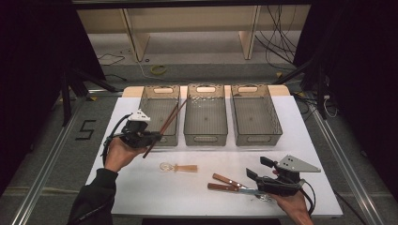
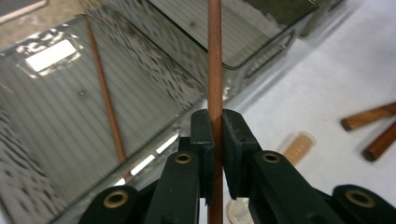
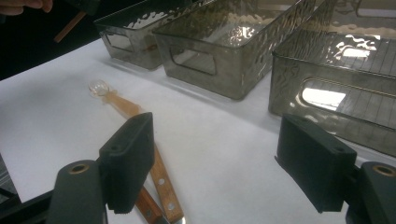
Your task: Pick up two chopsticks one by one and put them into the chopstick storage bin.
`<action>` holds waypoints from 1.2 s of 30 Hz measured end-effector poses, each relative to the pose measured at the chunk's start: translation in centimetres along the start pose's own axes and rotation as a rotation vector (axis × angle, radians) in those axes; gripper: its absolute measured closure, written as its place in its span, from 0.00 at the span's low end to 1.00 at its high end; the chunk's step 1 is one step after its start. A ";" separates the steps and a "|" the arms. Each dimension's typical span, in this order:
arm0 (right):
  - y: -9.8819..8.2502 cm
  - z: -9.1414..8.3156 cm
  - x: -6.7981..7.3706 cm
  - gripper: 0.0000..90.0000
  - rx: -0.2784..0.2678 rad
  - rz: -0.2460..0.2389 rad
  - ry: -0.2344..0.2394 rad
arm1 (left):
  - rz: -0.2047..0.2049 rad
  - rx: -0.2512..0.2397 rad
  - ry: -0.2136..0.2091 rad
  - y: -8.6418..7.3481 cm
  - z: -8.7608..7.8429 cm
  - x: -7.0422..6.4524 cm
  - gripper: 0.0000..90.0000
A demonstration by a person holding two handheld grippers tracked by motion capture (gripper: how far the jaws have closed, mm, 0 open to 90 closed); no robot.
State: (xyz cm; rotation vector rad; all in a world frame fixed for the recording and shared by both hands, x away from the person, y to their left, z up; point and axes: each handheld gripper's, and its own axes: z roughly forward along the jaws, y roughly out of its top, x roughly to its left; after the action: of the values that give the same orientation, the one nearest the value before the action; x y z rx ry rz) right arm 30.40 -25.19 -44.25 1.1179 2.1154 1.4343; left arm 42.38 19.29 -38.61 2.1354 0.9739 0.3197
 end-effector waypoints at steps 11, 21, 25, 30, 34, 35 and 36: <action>0.0 0.0 0.0 0.32 -0.001 -0.002 0.000 | -0.033 -0.019 0.052 1.7 0.2 2.8 0.93; 0.0 0.1 0.0 0.32 0.002 -0.004 0.003 | -0.085 -0.034 0.097 2.7 1.0 5.7 0.93; 0.0 0.0 0.0 0.32 0.002 0.002 0.000 | -0.097 -0.029 0.108 3.0 1.3 6.3 0.93; 0.0 0.0 0.0 0.32 -0.001 -0.004 0.002 | -0.113 -0.021 0.118 3.2 1.7 7.0 0.93; 0.0 0.1 0.0 0.32 0.002 -0.002 0.003 | -0.129 -0.024 0.128 3.1 2.0 7.7 0.93; 0.0 0.1 0.0 0.32 0.002 0.000 0.003 | -0.131 -0.021 0.127 3.1 2.1 7.8 0.93; 0.0 0.1 -0.1 0.32 0.002 -0.001 0.004 | -0.135 -0.019 0.130 3.1 2.2 8.0 0.93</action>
State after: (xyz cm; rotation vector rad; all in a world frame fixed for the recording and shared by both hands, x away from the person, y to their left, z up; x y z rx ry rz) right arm 30.48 -25.19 -44.34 1.1148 2.1203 1.4360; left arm 50.56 22.65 -38.52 2.0401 1.1782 0.4027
